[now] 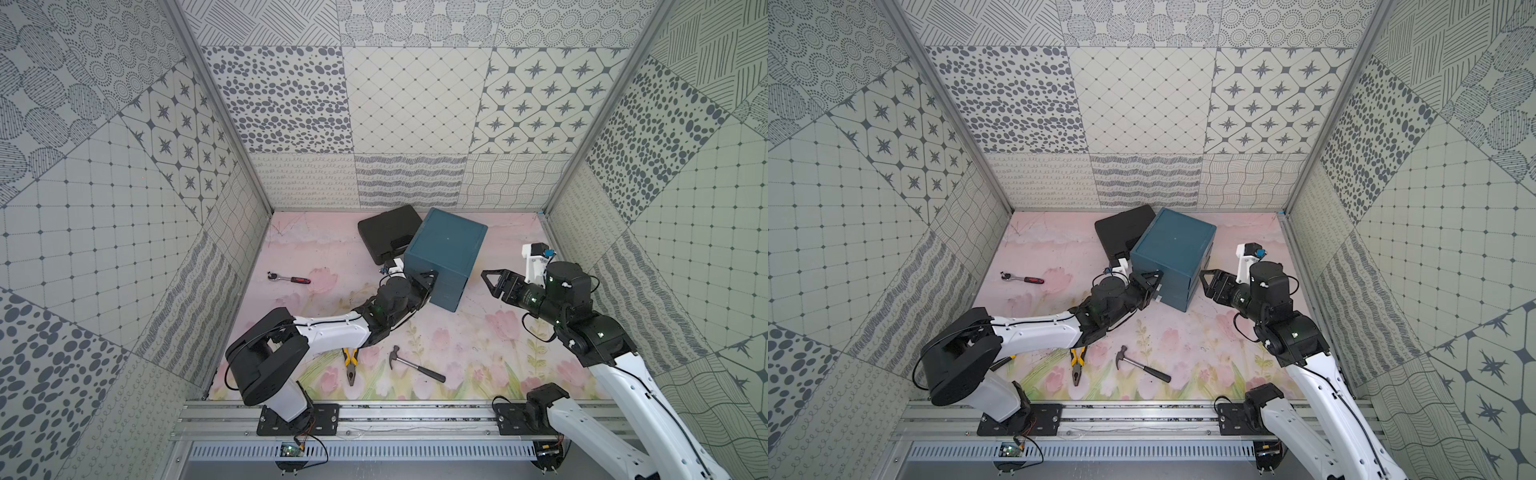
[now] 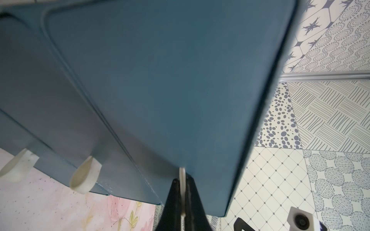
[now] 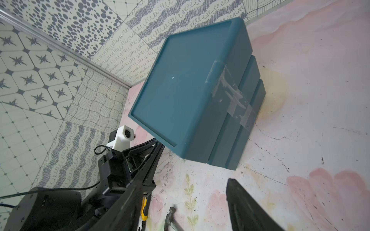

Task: Take the cookies out of the drawer
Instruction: Open the drawer in the storage box.

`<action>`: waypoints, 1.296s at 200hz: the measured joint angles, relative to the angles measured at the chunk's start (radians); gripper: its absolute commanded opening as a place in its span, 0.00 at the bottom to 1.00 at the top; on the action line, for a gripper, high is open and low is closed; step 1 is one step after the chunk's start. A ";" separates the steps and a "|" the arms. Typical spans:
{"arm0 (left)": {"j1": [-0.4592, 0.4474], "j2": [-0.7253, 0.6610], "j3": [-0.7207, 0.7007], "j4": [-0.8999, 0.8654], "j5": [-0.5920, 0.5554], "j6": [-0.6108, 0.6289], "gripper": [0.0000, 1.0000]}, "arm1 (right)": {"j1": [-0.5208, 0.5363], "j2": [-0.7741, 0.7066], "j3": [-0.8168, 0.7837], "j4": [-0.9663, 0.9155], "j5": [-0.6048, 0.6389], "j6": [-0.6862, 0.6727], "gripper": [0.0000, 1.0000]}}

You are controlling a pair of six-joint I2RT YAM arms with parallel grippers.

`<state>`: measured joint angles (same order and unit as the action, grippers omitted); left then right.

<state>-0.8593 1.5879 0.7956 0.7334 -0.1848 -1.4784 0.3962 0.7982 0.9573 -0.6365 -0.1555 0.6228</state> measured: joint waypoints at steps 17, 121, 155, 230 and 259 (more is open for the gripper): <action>-0.006 -0.025 -0.024 -0.009 -0.002 0.002 0.00 | 0.079 0.056 0.055 -0.029 0.033 -0.040 0.67; -0.036 -0.324 -0.235 -0.130 -0.008 0.030 0.00 | 0.343 0.389 0.375 -0.188 0.246 -0.190 0.54; -0.036 -0.436 -0.274 -0.233 -0.004 0.044 0.00 | 0.367 0.472 0.443 -0.229 0.254 -0.211 0.54; -0.037 -0.570 -0.320 -0.369 0.022 0.061 0.00 | 0.377 0.536 0.569 -0.308 0.228 -0.389 0.58; -0.037 -0.610 -0.340 -0.391 0.029 0.062 0.00 | 0.378 0.583 0.656 -0.354 0.177 -0.535 0.58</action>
<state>-0.8967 0.9779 0.4553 0.3424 -0.1562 -1.4166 0.7746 1.3811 1.6131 -0.9909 0.0216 0.0875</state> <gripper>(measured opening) 0.082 0.583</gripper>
